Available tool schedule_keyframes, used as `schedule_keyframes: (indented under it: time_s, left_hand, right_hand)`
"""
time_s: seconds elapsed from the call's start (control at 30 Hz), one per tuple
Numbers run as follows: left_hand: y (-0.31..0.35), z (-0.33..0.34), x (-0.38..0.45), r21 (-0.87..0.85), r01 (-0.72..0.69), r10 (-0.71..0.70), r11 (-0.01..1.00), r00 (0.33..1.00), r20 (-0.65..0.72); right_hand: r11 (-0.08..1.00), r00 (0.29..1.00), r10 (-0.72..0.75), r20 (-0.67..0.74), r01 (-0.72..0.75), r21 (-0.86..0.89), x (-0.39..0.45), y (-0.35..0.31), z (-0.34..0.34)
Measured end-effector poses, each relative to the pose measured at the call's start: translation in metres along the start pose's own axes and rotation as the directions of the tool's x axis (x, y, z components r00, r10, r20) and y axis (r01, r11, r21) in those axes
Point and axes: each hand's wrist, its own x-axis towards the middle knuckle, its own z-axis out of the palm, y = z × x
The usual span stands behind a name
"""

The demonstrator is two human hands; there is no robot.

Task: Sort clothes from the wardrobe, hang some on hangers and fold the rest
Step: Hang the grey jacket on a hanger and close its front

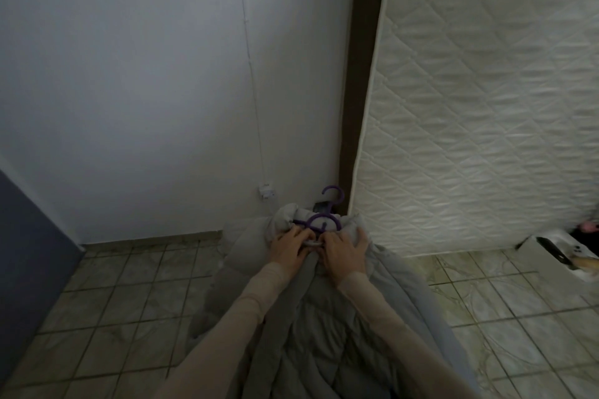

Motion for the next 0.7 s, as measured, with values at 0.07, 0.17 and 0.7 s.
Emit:
schedule_keyframes:
  time_s: [0.07, 0.17, 0.7]
  left_hand:
    - [-0.001, 0.0, 0.0, 0.052, -0.01, 0.009, 0.999, 1.0, 0.008]
    - [-0.001, 0.002, 0.001, 0.089, -0.003, 0.003, 0.996, 1.0, 0.007]
    - [-0.006, 0.002, 0.003, -0.078, 0.027, -0.027, 0.997, 1.0, -0.002]
  right_hand:
    - [0.995, 0.999, -0.022, -0.036, 0.019, -0.094, 0.001, 0.0, 0.002]
    - [0.987, 0.993, -0.045, -0.105, 0.028, -0.16, 0.007, -0.001, 0.001]
    - [0.988, 0.998, 0.023, 0.066, -0.032, 0.151, 0.016, 0.008, -0.02]
